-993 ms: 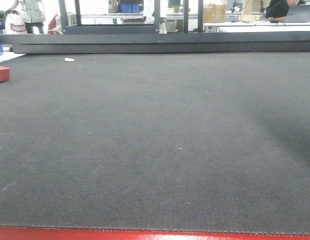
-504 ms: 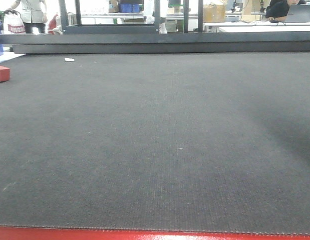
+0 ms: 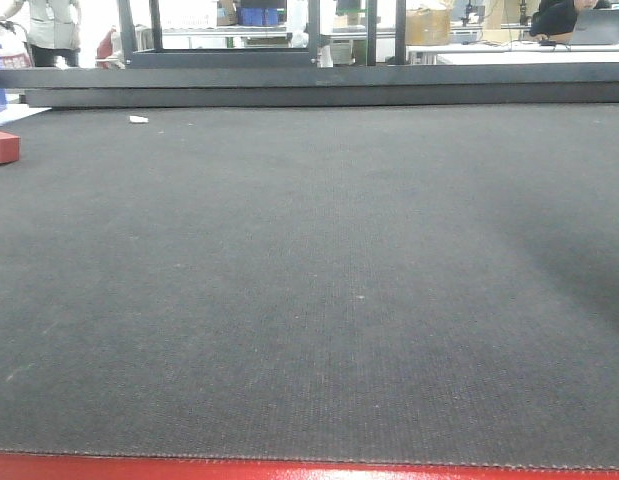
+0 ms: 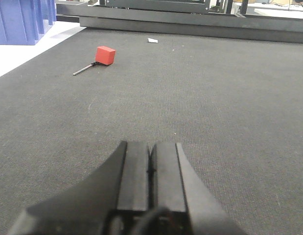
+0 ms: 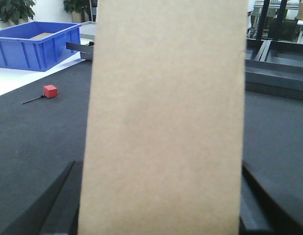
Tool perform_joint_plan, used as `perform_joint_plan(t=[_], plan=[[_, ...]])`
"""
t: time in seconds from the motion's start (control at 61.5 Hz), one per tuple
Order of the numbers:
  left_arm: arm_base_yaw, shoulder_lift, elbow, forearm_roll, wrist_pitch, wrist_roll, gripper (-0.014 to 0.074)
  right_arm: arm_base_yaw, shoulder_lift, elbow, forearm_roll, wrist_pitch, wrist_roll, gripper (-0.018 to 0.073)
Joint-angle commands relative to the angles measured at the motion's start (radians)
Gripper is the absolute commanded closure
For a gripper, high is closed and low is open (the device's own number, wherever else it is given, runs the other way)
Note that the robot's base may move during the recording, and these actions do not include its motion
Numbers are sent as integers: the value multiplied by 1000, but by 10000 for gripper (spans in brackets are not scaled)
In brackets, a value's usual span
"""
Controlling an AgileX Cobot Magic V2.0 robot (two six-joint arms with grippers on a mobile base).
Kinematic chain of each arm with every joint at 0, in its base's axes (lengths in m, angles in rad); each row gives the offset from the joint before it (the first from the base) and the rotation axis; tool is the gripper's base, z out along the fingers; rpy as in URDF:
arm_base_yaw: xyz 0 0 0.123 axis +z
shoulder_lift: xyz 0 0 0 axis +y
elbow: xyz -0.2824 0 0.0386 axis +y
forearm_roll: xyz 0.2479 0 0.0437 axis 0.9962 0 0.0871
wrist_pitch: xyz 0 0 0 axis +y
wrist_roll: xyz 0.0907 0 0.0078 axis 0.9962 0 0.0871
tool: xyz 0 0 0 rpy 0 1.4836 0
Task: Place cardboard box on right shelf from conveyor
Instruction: 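Hold the box raised in the right gripper, then drive away from the conveyor carrying the box in the right gripper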
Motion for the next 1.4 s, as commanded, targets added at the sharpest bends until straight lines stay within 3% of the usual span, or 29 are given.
perform_joint_plan(t=[0.0,1.383], plan=[[-7,-13,6,-6,-88,0,713,-7,10,-24,-3,-96,-11,336],[-5,-13,8,-6,-85,0,713,-7,10,-24,-3,-96,-11,336]])
